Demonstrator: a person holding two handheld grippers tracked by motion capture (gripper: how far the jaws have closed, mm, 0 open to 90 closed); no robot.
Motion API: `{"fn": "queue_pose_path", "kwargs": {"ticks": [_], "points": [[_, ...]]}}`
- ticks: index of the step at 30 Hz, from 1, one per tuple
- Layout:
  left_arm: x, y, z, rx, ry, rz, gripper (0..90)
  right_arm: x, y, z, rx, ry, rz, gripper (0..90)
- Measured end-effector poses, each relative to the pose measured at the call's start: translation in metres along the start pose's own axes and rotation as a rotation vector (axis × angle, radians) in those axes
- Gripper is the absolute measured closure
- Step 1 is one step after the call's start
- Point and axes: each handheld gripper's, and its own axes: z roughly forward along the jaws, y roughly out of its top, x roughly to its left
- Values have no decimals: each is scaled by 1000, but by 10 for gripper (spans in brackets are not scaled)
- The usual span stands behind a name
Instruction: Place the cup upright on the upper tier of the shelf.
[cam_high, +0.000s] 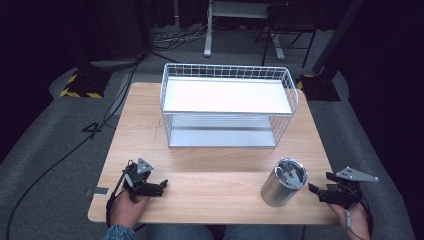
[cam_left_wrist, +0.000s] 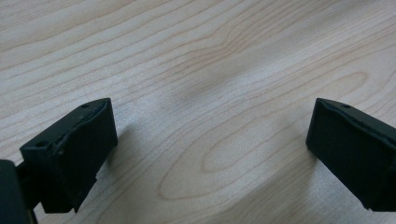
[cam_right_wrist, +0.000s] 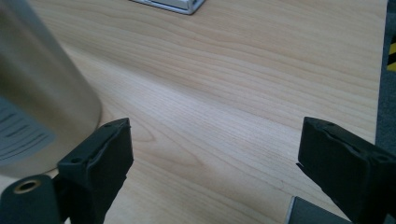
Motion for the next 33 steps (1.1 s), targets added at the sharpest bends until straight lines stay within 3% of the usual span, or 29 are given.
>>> {"fn": "queue_pose_path", "kwargs": {"ticks": [4,22,27,33], "points": [[0,0,-1,5,-1,1,24,8,5,-17,-19,31,-8,94],[-1,-2,-2,4,4,3,24,35,29,-50,-91,82,-95,90],[-1,-2,-2,3,2,-2,24,41,32,-57,-99,82,-113,90],[0,-2,-2,2,4,5,24,48,36,-62,-108,115,-141,73]]}}
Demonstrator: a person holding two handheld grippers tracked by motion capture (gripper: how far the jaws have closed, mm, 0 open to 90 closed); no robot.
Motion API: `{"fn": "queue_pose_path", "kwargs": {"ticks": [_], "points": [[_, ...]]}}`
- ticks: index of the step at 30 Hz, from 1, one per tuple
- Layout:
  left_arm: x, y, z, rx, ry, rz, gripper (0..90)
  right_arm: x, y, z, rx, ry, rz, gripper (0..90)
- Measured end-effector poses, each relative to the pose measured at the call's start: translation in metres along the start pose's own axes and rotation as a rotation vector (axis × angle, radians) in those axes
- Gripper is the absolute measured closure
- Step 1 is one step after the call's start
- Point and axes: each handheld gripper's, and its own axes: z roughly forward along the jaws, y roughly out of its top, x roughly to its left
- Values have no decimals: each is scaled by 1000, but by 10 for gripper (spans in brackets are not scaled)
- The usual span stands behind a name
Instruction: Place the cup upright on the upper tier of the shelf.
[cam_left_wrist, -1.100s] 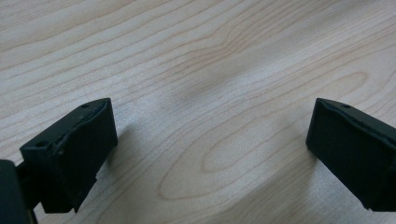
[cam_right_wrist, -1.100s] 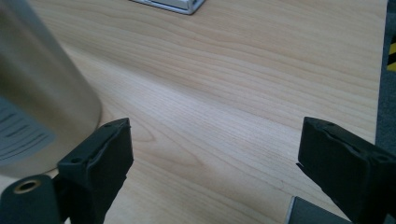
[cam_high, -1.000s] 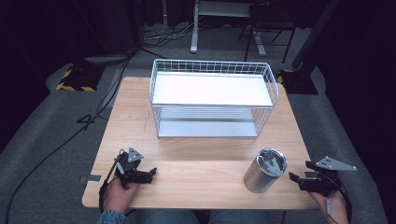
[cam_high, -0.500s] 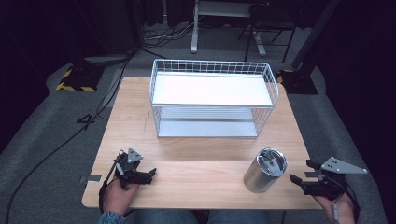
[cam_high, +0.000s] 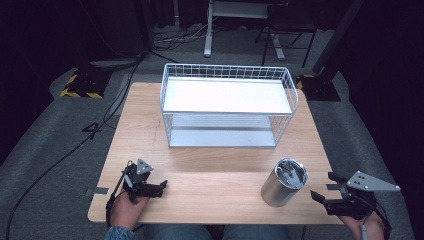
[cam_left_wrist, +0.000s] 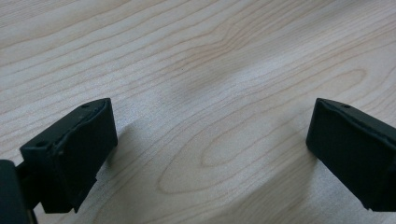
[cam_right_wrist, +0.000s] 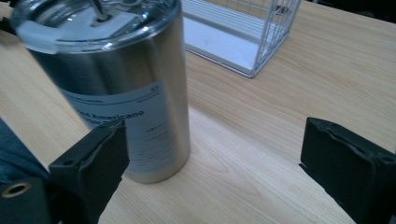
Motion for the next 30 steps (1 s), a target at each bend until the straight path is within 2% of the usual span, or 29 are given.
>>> {"fn": "queue_pose_path", "kwargs": {"ticks": [3,4,5,7,17,23,25,30], "points": [[0,0,0,0,0,0,24,6,1,0,-8,40,-23,0],[0,0,0,0,0,0,24,6,1,0,-8,40,-23,0],[0,0,0,1,0,0,24,11,2,1,-18,68,-37,0],[0,0,0,0,0,0,24,14,4,2,-32,83,-45,0],[0,0,0,0,0,0,23,29,11,17,-59,122,-71,0],[0,0,0,0,0,0,24,34,14,30,-84,139,-66,0],[0,0,0,0,0,0,24,34,15,38,-97,154,-50,0],[0,0,0,0,0,0,24,38,16,49,-90,168,-54,0]]}}
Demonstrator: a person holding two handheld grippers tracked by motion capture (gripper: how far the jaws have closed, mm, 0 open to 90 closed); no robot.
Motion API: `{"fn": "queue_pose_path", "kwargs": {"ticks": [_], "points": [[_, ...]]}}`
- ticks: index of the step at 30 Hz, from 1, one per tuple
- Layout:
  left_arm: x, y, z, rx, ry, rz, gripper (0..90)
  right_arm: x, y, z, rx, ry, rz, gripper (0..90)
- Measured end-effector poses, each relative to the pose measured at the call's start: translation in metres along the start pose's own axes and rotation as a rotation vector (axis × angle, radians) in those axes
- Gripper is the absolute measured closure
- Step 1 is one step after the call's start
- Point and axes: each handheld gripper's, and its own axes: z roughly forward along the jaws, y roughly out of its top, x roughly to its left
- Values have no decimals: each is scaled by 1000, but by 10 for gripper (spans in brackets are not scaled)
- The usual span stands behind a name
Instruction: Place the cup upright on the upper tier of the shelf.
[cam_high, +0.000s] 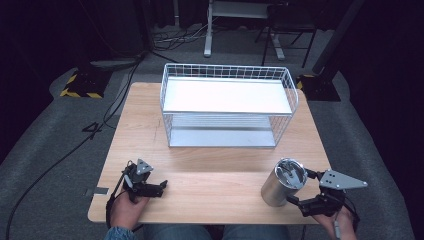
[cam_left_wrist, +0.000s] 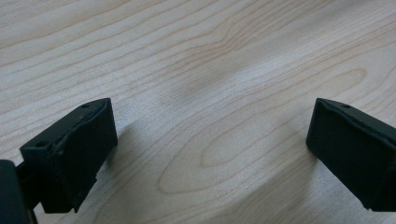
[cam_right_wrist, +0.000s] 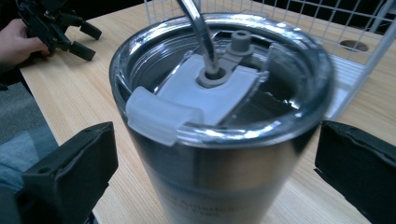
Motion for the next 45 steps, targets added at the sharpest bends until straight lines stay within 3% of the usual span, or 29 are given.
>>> {"fn": "queue_pose_path", "kwargs": {"ticks": [8,17,34,45], "points": [[0,0,0,0,0,0,23,-4,-1,15,-22,7,19,0],[0,0,0,0,0,-1,23,-6,-7,33,33,21,25,17],[0,0,0,0,0,0,23,-2,-2,31,40,0,-4,38],[0,0,0,0,0,-1,24,-2,23,24,30,4,-27,38]]}}
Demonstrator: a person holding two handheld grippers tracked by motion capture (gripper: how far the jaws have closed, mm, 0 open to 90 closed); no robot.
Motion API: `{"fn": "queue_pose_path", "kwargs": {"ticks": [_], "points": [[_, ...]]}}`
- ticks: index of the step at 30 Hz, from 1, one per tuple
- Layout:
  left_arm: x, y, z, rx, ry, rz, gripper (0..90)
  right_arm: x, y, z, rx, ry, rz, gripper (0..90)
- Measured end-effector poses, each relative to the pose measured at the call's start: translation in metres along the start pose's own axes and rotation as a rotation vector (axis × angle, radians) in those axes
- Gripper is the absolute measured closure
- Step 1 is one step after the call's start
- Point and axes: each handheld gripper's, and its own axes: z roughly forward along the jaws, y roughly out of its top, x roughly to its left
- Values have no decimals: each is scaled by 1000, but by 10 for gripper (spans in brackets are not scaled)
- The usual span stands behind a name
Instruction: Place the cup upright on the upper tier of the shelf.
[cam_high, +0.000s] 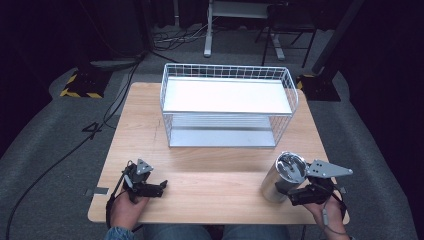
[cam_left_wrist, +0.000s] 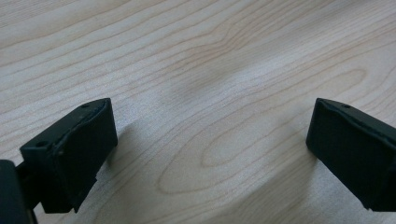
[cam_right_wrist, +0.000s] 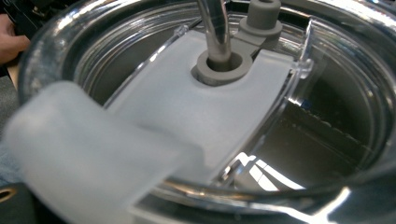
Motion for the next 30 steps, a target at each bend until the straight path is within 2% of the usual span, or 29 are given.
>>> {"fn": "queue_pose_path", "kwargs": {"ticks": [14,21,23,25,30], "points": [[0,0,0,0,0,0,24,-1,33,-8,-24,2,-9,39],[0,0,0,0,0,1,24,-4,51,-10,-45,3,14,39],[0,0,0,0,0,0,24,-7,60,-11,-56,9,27,39],[0,0,0,0,0,0,24,-7,63,-11,-58,11,27,39],[0,0,0,0,0,0,23,-10,83,-12,-73,14,17,39]]}}
